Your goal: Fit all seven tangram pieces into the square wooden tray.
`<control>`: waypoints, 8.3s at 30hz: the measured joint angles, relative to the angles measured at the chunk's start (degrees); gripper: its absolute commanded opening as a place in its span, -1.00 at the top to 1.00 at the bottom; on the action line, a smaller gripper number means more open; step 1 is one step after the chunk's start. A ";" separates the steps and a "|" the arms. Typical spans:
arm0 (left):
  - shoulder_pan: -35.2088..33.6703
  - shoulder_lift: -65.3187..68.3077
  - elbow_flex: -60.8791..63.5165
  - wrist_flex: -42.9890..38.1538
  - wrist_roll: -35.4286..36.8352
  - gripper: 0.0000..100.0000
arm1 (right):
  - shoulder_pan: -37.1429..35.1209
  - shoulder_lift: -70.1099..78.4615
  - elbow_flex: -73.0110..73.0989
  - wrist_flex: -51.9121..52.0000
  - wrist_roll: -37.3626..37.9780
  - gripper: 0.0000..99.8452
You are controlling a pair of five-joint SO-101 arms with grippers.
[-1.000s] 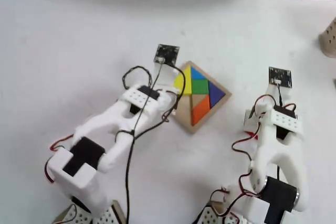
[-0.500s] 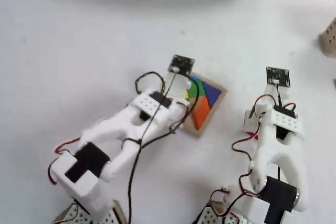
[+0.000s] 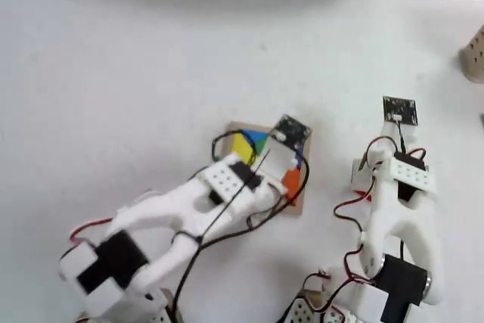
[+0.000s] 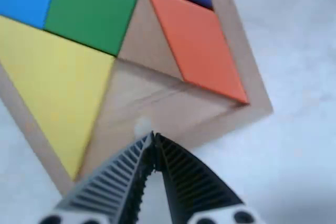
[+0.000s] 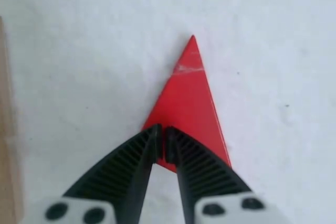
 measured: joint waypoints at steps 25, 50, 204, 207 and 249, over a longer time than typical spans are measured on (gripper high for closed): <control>-21.98 -19.96 12.92 -11.60 0.09 0.95 | 0.00 0.00 0.00 0.00 0.00 0.96; -40.09 3.87 -3.43 -22.15 0.00 0.95 | -1.23 0.09 -13.36 16.88 0.00 0.96; -38.24 4.13 -7.21 -8.00 -9.41 0.95 | -18.81 -32.00 9.41 15.38 5.10 0.96; -34.20 -0.79 -2.73 -6.15 -9.49 0.95 | -17.58 -32.00 12.04 12.40 5.10 0.96; -15.38 19.08 -24.53 4.13 3.43 0.95 | -15.56 -32.00 12.57 11.43 5.01 0.96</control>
